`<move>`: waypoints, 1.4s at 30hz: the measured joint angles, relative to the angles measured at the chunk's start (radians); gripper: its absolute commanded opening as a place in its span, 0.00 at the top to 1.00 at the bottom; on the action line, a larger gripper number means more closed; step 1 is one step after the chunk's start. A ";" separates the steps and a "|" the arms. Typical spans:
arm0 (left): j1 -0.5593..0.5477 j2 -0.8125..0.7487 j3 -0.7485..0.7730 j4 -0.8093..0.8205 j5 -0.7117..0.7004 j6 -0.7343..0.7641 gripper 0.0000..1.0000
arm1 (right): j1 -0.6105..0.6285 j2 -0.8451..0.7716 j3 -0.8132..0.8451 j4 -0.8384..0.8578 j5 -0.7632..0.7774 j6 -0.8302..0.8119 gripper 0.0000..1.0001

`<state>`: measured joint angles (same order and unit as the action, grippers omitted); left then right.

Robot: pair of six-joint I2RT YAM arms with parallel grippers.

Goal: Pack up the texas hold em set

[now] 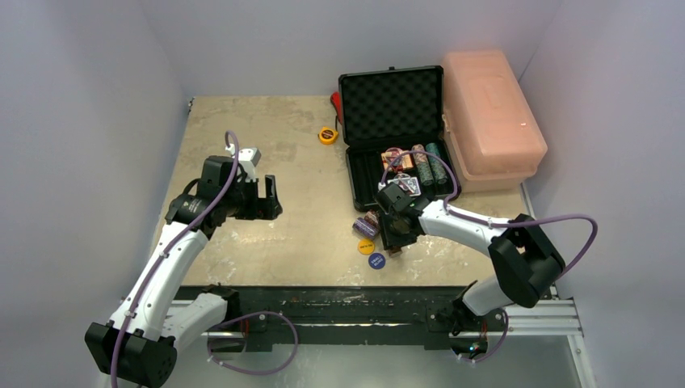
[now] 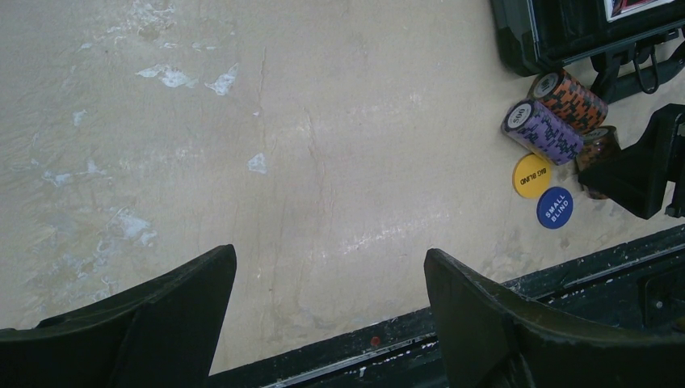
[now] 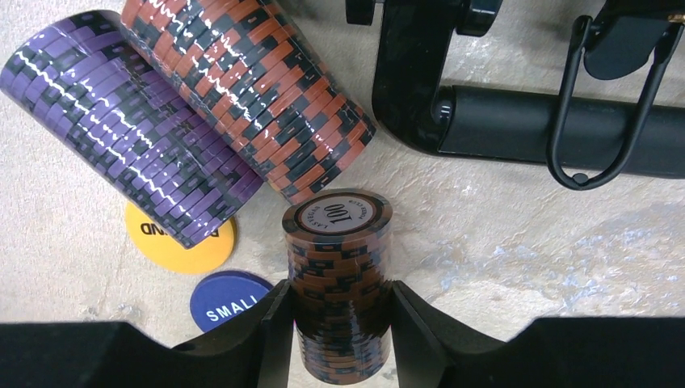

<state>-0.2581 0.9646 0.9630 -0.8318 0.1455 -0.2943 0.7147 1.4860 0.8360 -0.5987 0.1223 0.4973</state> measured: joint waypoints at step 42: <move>-0.001 0.000 0.000 -0.001 -0.010 0.000 0.15 | 0.012 -0.175 0.274 -0.082 0.203 0.090 1.00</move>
<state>-0.2592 0.9649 0.9630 -0.8326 0.1352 -0.2943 0.7265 1.3113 1.1103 -0.6811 0.3252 0.5877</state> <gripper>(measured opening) 0.856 0.462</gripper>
